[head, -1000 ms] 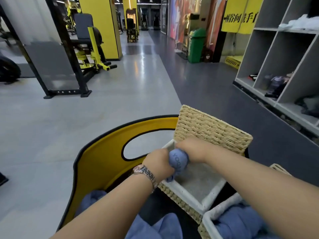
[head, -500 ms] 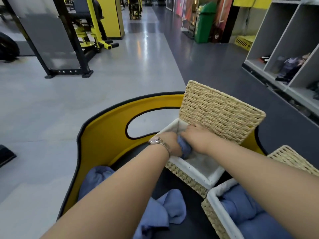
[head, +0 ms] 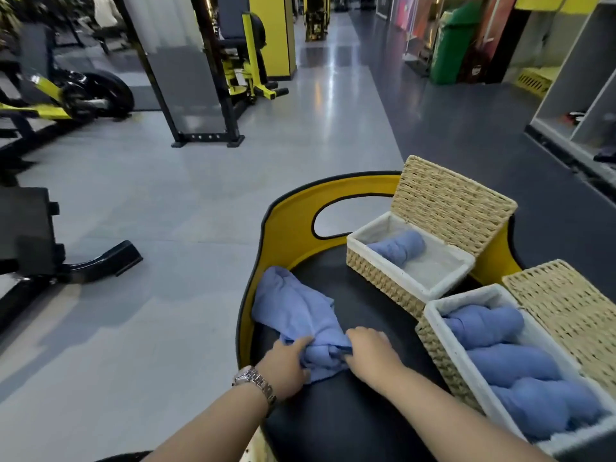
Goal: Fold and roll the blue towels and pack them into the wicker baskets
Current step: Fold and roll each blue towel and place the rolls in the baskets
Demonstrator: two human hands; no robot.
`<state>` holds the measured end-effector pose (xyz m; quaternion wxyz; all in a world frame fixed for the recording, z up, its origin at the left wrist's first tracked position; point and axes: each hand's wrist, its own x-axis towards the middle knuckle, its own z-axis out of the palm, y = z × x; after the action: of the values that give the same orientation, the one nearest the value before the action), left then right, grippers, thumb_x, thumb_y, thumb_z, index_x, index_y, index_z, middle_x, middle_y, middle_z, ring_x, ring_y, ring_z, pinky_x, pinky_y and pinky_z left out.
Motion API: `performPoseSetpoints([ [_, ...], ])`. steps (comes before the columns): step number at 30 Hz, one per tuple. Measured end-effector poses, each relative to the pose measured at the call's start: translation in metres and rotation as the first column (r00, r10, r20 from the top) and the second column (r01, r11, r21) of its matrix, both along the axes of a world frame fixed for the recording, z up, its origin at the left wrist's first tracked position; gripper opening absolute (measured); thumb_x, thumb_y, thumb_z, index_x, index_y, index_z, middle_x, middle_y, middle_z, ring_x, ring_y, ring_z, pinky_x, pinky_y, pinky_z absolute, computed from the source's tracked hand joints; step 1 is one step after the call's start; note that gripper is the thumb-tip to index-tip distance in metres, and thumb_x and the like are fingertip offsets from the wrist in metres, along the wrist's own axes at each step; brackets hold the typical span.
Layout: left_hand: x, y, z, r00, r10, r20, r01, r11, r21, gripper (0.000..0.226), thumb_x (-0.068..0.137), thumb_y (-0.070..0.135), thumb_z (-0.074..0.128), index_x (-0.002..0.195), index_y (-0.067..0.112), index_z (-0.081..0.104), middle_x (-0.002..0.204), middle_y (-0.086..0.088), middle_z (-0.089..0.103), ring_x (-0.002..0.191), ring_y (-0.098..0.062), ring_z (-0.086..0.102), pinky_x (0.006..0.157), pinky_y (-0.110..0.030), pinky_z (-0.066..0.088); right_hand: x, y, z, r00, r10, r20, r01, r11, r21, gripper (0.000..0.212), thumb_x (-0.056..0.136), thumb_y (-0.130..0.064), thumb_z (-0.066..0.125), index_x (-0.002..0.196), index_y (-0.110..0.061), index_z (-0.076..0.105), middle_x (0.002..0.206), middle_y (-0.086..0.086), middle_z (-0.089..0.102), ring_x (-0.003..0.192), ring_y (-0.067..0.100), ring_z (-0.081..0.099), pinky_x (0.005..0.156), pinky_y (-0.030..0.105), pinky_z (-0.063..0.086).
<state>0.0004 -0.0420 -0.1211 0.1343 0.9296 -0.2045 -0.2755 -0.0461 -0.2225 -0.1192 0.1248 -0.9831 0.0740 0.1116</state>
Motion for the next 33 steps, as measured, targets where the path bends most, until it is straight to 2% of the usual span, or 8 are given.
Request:
performPoseSetpoints([
  [5, -0.035, 0.019, 0.015, 0.984, -0.154, -0.089, 0.147, 0.986, -0.079, 0.043, 0.089, 0.018, 0.053, 0.130, 0.028, 0.051, 0.119, -0.009, 0.060, 0.109, -0.023, 0.058, 0.081, -0.018, 0.040, -0.056, 0.001, 0.014, 0.987, 0.101, -0.126, -0.113, 0.990, -0.088, 0.020, 0.089, -0.022, 0.053, 0.100, -0.008, 0.061, 0.109, 0.011, 0.061, 0.102, 0.031, 0.060, 0.069, 0.028, 0.031],
  [8, -0.046, 0.025, 0.020, 0.987, -0.105, 0.119, 0.118, 0.986, -0.113, 0.030, 0.084, 0.022, 0.054, 0.112, 0.029, 0.061, 0.101, -0.001, 0.059, 0.100, -0.023, 0.061, 0.081, -0.024, 0.046, -0.088, -0.011, 0.026, 0.989, 0.080, -0.123, -0.084, 0.996, -0.033, 0.015, 0.085, -0.029, 0.053, 0.072, -0.021, 0.050, 0.079, -0.002, 0.052, 0.091, 0.028, 0.060, 0.067, 0.029, 0.035],
  [14, -0.048, 0.025, 0.006, 0.913, -0.155, 0.376, 0.159, 0.987, 0.022, 0.051, 0.073, 0.025, 0.060, 0.123, 0.027, 0.050, 0.119, -0.001, 0.050, 0.104, -0.028, 0.051, 0.081, -0.037, 0.050, -0.116, -0.036, 0.027, 0.977, -0.213, -0.028, 0.212, 0.937, 0.278, 0.014, 0.082, -0.026, 0.061, 0.093, -0.025, 0.052, 0.089, -0.002, 0.063, 0.083, 0.017, 0.060, 0.076, 0.030, 0.048],
  [18, -0.047, 0.019, -0.007, 0.853, -0.187, 0.488, 0.163, 0.982, 0.093, 0.040, 0.052, 0.026, 0.057, 0.091, 0.030, 0.059, 0.092, 0.002, 0.059, 0.076, -0.025, 0.059, 0.059, -0.034, 0.047, -0.112, -0.047, 0.022, 0.977, -0.210, 0.031, 0.201, 0.962, 0.185, 0.012, 0.087, -0.023, 0.057, 0.079, -0.025, 0.048, 0.079, -0.005, 0.059, 0.074, 0.016, 0.058, 0.069, 0.029, 0.045],
  [22, -0.034, 0.011, -0.010, 0.769, -0.226, 0.598, 0.177, 0.974, 0.140, 0.013, 0.059, 0.029, 0.061, 0.071, 0.030, 0.062, 0.080, 0.005, 0.061, 0.069, -0.021, 0.060, 0.057, -0.034, 0.048, -0.103, -0.054, 0.020, 0.969, -0.220, 0.115, 0.188, 0.953, 0.236, 0.011, 0.086, -0.024, 0.058, 0.079, -0.022, 0.050, 0.074, -0.007, 0.057, 0.072, 0.016, 0.058, 0.071, 0.030, 0.047],
  [26, -0.028, 0.003, -0.007, 0.813, -0.176, 0.556, 0.148, 0.984, 0.094, 0.021, 0.078, 0.033, 0.045, 0.080, 0.025, 0.065, 0.086, 0.001, 0.065, 0.081, -0.024, 0.062, 0.067, -0.037, 0.045, -0.100, -0.049, 0.022, 0.988, -0.072, -0.136, 0.113, 0.939, 0.324, 0.038, 0.078, -0.042, 0.064, 0.109, -0.029, 0.048, 0.100, -0.008, 0.058, 0.085, 0.010, 0.056, 0.081, 0.030, 0.049],
  [29, -0.028, -0.001, -0.003, 0.821, -0.175, 0.543, 0.174, 0.983, 0.055, 0.022, 0.086, 0.032, 0.044, 0.092, 0.023, 0.064, 0.094, -0.001, 0.064, 0.091, -0.026, 0.060, 0.075, -0.036, 0.040, -0.105, -0.044, 0.018, 0.977, 0.057, -0.206, -0.006, 0.970, 0.243, 0.034, 0.067, -0.050, 0.064, 0.094, -0.032, 0.053, 0.097, -0.009, 0.060, 0.088, 0.013, 0.059, 0.075, 0.031, 0.048],
  [33, -0.028, -0.002, 0.006, 0.876, -0.227, 0.426, 0.219, 0.973, 0.070, 0.030, 0.083, 0.028, 0.048, 0.111, 0.026, 0.059, 0.110, 0.001, 0.059, 0.106, -0.025, 0.054, 0.084, -0.037, 0.037, -0.104, -0.041, 0.023, 0.997, -0.001, -0.075, 0.013, 0.988, 0.157, 0.022, 0.082, -0.034, 0.056, 0.065, -0.025, 0.045, 0.080, -0.003, 0.057, 0.076, 0.021, 0.057, 0.067, 0.032, 0.045],
])
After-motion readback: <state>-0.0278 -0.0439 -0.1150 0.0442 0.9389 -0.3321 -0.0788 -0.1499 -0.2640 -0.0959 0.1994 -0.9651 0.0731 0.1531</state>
